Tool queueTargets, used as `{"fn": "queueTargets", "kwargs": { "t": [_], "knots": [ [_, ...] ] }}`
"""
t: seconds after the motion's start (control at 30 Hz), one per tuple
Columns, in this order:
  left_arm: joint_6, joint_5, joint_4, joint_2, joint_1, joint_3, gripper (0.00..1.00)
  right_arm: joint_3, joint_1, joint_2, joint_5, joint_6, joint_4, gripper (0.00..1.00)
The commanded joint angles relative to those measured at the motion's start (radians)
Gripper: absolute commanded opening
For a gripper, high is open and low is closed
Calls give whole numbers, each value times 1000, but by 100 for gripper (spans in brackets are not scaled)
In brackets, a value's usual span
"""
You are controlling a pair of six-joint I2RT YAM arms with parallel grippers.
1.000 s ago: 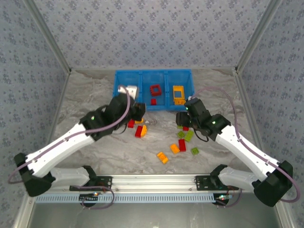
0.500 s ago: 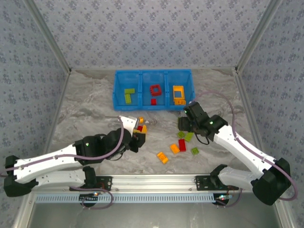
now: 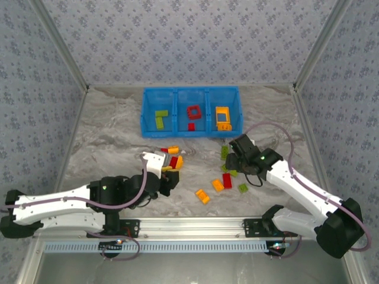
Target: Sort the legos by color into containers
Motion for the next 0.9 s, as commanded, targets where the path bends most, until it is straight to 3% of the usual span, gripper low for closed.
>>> {"fn": "queueTargets", "kwargs": {
  "t": [0.0, 0.17, 0.57, 0.87],
  "knots": [
    [-22, -49, -28, -19, -8, -6, 33, 0, 24, -3, 16, 30, -8, 61],
    [-39, -49, -27, -19, -9, -22, 33, 13, 41, 6, 20, 58, -44, 56],
    [-34, -50, -19, -19, -8, -24, 33, -55, 143, 37, -48, 109, -29, 63],
    [-38, -43, -14, -16, -8, -23, 33, -79, 83, 163, -102, 68, 75, 66]
  ]
}}
